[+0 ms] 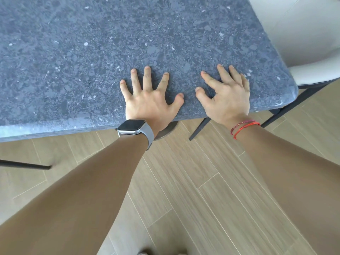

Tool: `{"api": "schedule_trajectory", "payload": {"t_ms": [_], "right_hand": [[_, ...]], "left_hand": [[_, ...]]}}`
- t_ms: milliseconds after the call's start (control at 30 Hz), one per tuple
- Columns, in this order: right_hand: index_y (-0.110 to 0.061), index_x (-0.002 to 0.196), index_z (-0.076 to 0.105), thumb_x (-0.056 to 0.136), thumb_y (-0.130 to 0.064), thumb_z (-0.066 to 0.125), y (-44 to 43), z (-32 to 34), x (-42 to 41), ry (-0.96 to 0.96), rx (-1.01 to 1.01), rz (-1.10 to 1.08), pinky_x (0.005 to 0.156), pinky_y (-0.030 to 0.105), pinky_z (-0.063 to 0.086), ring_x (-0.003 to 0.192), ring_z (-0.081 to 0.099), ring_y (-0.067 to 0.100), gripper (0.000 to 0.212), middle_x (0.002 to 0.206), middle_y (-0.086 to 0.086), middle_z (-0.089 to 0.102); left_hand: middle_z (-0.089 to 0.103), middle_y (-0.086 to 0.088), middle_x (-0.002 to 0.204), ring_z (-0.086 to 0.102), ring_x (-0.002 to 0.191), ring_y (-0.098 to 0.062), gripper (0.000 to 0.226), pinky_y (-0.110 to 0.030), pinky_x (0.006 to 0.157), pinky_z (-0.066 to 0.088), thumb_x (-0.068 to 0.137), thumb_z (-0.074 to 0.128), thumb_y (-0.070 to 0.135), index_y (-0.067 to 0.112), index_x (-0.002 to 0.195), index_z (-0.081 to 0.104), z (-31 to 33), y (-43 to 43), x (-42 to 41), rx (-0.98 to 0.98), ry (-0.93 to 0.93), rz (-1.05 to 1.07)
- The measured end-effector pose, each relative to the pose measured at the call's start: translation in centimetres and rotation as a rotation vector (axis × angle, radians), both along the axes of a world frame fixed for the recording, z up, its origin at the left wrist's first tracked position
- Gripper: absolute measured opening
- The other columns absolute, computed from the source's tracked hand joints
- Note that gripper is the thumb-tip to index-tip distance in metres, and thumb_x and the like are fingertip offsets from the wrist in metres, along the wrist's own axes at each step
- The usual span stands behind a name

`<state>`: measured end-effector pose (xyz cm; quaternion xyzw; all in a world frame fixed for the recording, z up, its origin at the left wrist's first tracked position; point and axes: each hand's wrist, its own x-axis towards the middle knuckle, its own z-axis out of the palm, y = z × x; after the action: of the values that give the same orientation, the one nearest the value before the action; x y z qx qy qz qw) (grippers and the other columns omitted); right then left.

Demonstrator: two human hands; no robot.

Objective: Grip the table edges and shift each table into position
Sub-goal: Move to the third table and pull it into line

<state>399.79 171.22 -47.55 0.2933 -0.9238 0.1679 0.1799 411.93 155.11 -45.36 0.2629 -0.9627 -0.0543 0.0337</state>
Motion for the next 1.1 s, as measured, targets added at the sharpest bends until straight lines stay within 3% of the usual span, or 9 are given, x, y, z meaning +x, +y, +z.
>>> {"api": "schedule_trajectory", "payload": {"t_ms": [233, 333, 433, 533, 600, 700, 933, 1100], "right_hand": [[-0.032, 0.129, 0.069, 0.089, -0.060, 0.050, 0.0, 0.3, -0.2, -0.008, 0.023, 0.004, 0.112, 0.059, 0.032, 0.137, 0.046, 0.042, 0.052, 0.143, 0.013, 0.059], [-0.032, 0.130, 0.068, 0.088, -0.059, 0.050, 0.1, 0.8, 0.0, -0.068, 0.049, -0.002, 0.114, 0.059, 0.029, 0.139, 0.043, 0.042, 0.053, 0.146, 0.012, 0.056], [-0.032, 0.135, 0.062, 0.086, -0.059, 0.051, -0.1, 2.2, 0.2, -0.221, 0.071, 0.010, 0.117, 0.061, 0.023, 0.144, 0.035, 0.041, 0.057, 0.152, 0.012, 0.048], [-0.031, 0.145, 0.048, 0.086, -0.056, 0.060, -0.9, 4.7, 0.8, -0.413, 0.033, 0.028, 0.117, 0.054, 0.026, 0.142, 0.034, 0.035, 0.066, 0.150, 0.009, 0.048], [-0.032, 0.149, 0.042, 0.088, -0.053, 0.062, -1.8, 6.4, 2.1, -0.488, -0.045, 0.061, 0.113, 0.048, 0.033, 0.137, 0.040, 0.029, 0.067, 0.146, 0.005, 0.049], [-0.036, 0.150, 0.039, 0.091, -0.051, 0.063, -3.5, 8.3, 5.2, -0.641, -0.182, 0.125, 0.109, 0.039, 0.037, 0.135, 0.046, 0.020, 0.066, 0.151, -0.003, 0.043], [-0.039, 0.149, 0.042, 0.094, -0.053, 0.059, -7.7, 13.2, 13.8, -0.712, -0.300, 0.217, 0.114, 0.042, 0.037, 0.133, 0.050, 0.017, 0.059, 0.152, -0.006, 0.044], [-0.041, 0.147, 0.044, 0.096, -0.054, 0.057, -11.0, 16.1, 20.0, -0.678, -0.274, 0.224, 0.112, 0.041, 0.039, 0.132, 0.051, 0.017, 0.054, 0.150, -0.004, 0.046]], "left_hand": [[0.014, -0.008, 0.172, 0.003, 0.158, -0.039, 0.075, -0.063, 0.124, 0.000, 0.093, 0.030, 0.077, 0.040, 0.158, 0.027, 0.0, -0.2, 0.1, 0.054, 0.010, 0.011], [0.020, -0.006, 0.170, 0.007, 0.158, -0.035, 0.072, -0.058, 0.125, 0.000, 0.092, 0.037, 0.071, 0.036, 0.156, 0.038, 1.0, -0.8, 0.6, 0.167, 0.041, -0.011], [0.034, -0.008, 0.163, 0.024, 0.152, -0.034, 0.069, -0.052, 0.125, 0.016, 0.089, 0.043, 0.059, 0.024, 0.149, 0.052, 2.1, -1.9, 2.4, 0.294, 0.104, -0.046], [0.042, -0.007, 0.155, 0.037, 0.140, -0.033, 0.070, -0.046, 0.113, 0.038, 0.086, 0.047, 0.060, 0.020, 0.142, 0.060, 3.2, -2.6, 4.9, 0.429, 0.219, -0.032], [0.043, -0.003, 0.153, 0.040, 0.137, -0.030, 0.076, -0.036, 0.105, 0.039, 0.081, 0.043, 0.067, 0.022, 0.140, 0.061, 4.3, -3.1, 6.5, 0.490, 0.267, -0.016], [0.041, 0.003, 0.154, 0.043, 0.139, -0.023, 0.076, -0.027, 0.106, 0.036, 0.080, 0.043, 0.069, 0.027, 0.141, 0.060, 6.1, -4.6, 9.1, 0.579, 0.288, 0.009], [0.044, 0.007, 0.152, 0.046, 0.138, -0.017, 0.079, -0.036, 0.109, 0.043, 0.077, 0.041, 0.074, 0.032, 0.141, 0.059, 10.0, -9.8, 18.1, 0.587, 0.366, 0.043], [0.043, 0.004, 0.154, 0.037, 0.145, -0.020, 0.082, -0.039, 0.115, 0.037, 0.073, 0.040, 0.078, 0.035, 0.141, 0.058, 11.8, -14.1, 25.8, 0.554, 0.377, 0.132]]}}
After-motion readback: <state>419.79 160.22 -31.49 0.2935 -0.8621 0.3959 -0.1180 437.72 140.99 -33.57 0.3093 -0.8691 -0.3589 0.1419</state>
